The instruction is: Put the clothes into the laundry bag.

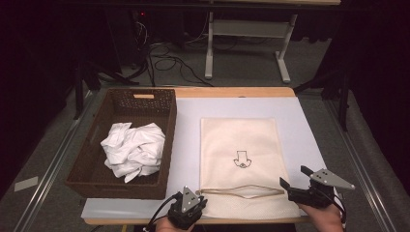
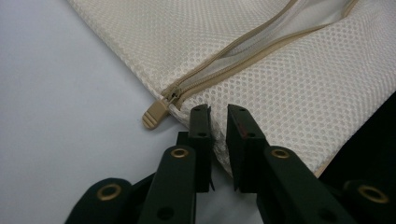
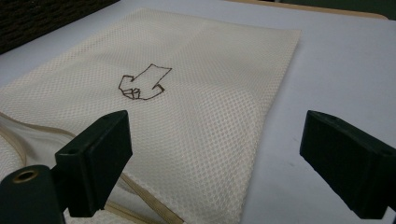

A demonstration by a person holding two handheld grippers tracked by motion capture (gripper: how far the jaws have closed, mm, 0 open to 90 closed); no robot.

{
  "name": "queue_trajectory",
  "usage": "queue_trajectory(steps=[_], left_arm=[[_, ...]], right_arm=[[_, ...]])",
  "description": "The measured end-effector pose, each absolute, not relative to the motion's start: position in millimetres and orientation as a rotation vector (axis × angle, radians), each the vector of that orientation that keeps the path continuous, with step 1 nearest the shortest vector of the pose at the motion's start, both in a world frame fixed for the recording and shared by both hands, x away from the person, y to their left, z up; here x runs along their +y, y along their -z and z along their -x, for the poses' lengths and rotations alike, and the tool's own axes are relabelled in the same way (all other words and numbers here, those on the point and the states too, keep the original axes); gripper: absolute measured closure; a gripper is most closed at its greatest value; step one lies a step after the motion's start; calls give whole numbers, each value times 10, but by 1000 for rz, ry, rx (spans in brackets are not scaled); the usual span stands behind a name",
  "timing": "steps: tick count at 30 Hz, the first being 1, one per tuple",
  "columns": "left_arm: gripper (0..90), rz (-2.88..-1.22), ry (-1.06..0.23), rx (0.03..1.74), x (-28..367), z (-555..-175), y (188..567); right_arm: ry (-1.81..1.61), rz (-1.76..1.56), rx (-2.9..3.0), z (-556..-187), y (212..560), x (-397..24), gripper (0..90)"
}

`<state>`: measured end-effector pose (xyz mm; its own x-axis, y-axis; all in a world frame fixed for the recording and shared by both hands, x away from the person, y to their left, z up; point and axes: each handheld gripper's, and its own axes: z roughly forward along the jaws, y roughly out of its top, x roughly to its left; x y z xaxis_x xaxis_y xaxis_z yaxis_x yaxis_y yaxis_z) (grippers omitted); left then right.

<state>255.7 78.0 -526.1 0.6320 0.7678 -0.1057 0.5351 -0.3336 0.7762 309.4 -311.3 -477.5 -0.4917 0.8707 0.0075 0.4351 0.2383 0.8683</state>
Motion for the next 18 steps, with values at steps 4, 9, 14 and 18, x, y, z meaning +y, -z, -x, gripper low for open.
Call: queue_trajectory(steps=[4, 9, 14, 18], left_arm=[[854, -2022, -366, 1019, 799, -2588, 5244], [858, -2002, -395, 1049, 860, -2631, 5223], [852, -1973, -437, 1084, 966, -2671, 5180], [724, -1950, -431, 1078, 959, -2657, 5163]], right_arm=[[-1183, -1188, 2030, -3096, 4778, -3122, 107], [-1183, -1194, 2031, -3100, 4782, -3121, 113], [-1192, -1191, 2027, -3097, 4788, -3125, 152], [-1205, -1181, 2021, -3093, 4801, -3122, 199]])
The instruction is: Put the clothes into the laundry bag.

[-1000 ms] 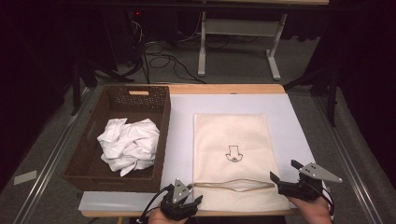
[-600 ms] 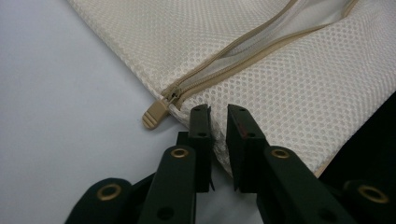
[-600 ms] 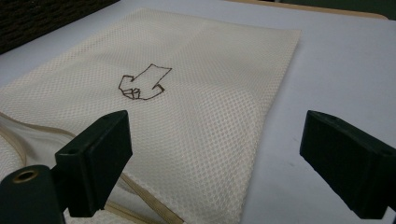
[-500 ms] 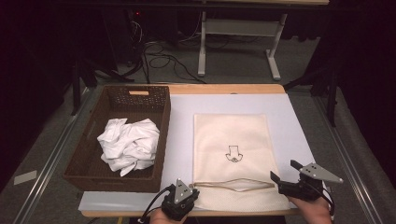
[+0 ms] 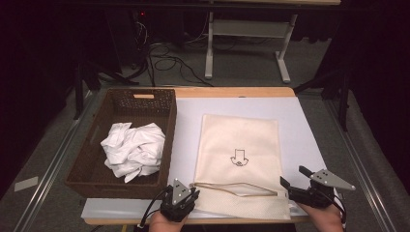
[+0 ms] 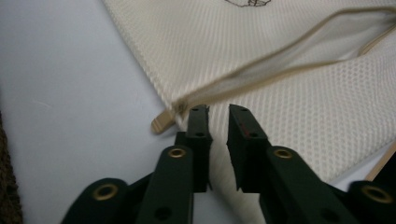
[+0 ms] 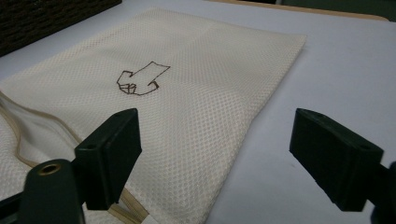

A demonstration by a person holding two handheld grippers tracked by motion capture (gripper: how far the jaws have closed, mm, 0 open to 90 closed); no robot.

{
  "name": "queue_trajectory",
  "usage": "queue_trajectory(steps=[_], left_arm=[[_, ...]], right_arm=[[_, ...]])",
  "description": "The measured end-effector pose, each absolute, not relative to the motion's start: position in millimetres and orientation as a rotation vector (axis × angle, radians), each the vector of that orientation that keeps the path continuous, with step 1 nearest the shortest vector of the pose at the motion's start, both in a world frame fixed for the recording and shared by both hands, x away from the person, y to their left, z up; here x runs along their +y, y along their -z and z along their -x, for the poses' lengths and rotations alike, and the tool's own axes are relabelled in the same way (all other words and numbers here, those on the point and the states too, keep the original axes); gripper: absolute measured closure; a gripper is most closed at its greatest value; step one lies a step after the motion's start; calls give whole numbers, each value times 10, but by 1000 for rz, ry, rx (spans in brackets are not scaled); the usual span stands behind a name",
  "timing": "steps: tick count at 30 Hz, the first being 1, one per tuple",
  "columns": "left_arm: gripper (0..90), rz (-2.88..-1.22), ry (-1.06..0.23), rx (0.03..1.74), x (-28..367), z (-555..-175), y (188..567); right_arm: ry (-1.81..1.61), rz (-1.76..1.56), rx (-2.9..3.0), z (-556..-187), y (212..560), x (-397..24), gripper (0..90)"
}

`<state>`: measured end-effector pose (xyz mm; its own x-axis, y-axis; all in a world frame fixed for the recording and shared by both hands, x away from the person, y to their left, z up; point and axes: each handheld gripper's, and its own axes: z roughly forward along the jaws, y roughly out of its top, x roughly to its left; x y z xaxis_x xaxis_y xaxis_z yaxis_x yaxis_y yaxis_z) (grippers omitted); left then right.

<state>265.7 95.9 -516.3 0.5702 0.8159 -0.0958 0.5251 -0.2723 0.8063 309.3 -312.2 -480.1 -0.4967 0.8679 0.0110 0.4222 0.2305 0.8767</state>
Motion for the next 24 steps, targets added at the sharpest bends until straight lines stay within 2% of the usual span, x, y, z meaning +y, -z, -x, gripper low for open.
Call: queue_trajectory(steps=[4, 10, 15, 24], left_arm=[[517, -1919, -425, 1060, 946, -2652, 5158], [375, -1911, -393, 1030, 930, -2648, 5153], [325, -1885, -371, 996, 934, -2651, 5117], [323, -1832, -355, 996, 1017, -2620, 5051]], right_arm=[[-1212, -1203, 2015, -3117, 4824, -3130, 245], [-1203, -1256, 2012, -3354, 4816, -3092, 313], [-1179, -1291, 2026, -3635, 4831, -3045, 355], [-1068, -1356, 2054, -4051, 4959, -3051, 370]])
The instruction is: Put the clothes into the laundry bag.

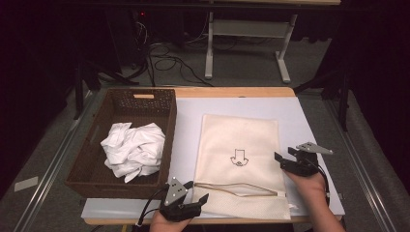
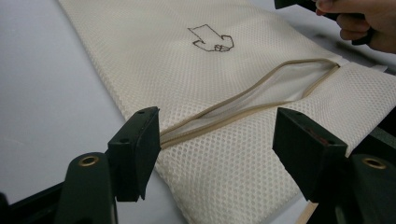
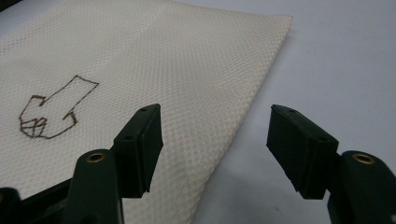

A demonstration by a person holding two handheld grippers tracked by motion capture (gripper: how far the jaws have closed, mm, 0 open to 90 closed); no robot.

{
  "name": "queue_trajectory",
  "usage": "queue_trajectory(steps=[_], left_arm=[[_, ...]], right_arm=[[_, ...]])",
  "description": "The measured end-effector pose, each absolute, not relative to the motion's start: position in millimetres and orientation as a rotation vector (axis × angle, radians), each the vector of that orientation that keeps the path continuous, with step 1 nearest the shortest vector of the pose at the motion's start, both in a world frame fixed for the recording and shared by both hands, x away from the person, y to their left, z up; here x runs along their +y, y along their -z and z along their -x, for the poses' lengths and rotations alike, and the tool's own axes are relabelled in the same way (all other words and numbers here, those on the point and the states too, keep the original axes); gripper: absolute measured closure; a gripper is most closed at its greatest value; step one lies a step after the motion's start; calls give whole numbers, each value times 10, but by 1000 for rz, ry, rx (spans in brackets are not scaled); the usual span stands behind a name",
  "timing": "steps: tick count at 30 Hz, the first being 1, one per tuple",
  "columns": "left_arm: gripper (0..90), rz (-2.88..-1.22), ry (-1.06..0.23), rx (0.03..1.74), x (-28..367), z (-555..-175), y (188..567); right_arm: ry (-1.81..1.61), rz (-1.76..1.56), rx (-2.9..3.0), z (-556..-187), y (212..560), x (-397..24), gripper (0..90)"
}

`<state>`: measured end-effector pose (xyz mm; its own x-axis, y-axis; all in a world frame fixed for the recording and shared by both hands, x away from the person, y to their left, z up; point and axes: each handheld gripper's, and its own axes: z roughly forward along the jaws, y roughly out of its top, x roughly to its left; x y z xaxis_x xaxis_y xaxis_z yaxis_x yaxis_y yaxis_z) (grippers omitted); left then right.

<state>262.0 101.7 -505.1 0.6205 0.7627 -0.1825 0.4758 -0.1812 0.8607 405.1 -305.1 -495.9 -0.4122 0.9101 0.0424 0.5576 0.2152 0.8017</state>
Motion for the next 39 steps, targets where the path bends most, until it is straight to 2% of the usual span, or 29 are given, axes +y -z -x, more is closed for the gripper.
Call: queue_trajectory(steps=[10, 17, 21, 24, 25, 26, 39], left_arm=[[332, -1835, -367, 1037, 1125, -2553, 5098], [339, -1854, -375, 1040, 1117, -2525, 5126], [339, -1877, -379, 1027, 1077, -2526, 5141], [339, -1891, -375, 1018, 1062, -2529, 5142], [339, -1891, -375, 1018, 1062, -2529, 5142], [339, -1898, -381, 1016, 1050, -2529, 5146], [339, -1931, -358, 968, 941, -2565, 5152]], right_arm=[[-980, -1408, 2126, -4335, 5121, -2969, 413], [-969, -1399, 2157, -4367, 5123, -2916, 496], [-945, -1392, 2151, -4357, 5114, -2923, 703], [-954, -1368, 2170, -4344, 5117, -2906, 821], [-954, -1368, 2170, -4344, 5117, -2906, 821], [-951, -1346, 2173, -4329, 5115, -2882, 875], [-923, -1367, 2129, -4202, 5088, -3126, 882]])
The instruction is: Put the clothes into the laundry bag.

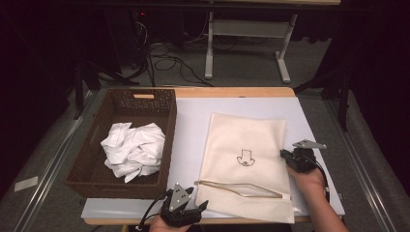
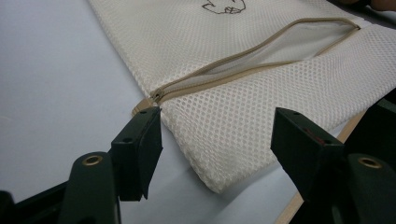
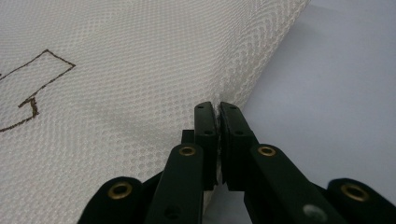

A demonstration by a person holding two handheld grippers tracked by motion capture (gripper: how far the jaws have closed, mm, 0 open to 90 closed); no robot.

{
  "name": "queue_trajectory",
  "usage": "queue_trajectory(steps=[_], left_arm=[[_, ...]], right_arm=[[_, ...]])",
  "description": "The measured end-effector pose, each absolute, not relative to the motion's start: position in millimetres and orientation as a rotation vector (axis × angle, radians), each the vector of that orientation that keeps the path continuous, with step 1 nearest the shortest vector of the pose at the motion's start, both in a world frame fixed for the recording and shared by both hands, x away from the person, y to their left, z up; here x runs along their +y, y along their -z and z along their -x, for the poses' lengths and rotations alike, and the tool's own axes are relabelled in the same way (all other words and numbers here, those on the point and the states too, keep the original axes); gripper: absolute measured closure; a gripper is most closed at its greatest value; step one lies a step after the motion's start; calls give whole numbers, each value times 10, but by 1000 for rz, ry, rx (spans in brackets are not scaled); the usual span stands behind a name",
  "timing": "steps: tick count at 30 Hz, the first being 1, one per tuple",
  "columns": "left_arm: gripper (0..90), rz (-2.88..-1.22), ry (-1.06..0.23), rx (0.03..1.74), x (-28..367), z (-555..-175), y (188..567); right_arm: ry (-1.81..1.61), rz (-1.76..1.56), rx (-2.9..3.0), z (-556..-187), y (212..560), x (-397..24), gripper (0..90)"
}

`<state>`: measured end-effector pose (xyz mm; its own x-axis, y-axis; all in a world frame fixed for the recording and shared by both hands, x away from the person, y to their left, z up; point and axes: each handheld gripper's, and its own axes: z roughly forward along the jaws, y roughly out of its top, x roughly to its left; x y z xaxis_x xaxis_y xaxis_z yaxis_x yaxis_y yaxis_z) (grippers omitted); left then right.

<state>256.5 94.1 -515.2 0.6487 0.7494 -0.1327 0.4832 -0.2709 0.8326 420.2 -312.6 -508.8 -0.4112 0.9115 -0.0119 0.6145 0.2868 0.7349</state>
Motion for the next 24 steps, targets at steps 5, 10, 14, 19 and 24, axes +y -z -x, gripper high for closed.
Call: queue_trajectory(steps=[5, 10, 14, 19, 24], left_arm=[[340, -1955, -346, 950, 864, -2607, 5162], [340, -1966, -329, 939, 801, -2661, 5167], [345, -1996, -317, 941, 741, -2715, 5193], [368, -2043, -319, 956, 670, -2793, 5232], [455, -2056, -320, 960, 628, -2841, 5263]], right_arm=[[-906, -1408, 2079, -4123, 5070, -3296, 881], [-873, -1428, 2043, -4000, 5063, -3449, 881], [-865, -1428, 2033, -3933, 5070, -3518, 802], [-902, -1411, 1999, -3803, 5009, -3548, 574], [-922, -1382, 1990, -3645, 4953, -3546, 510]])
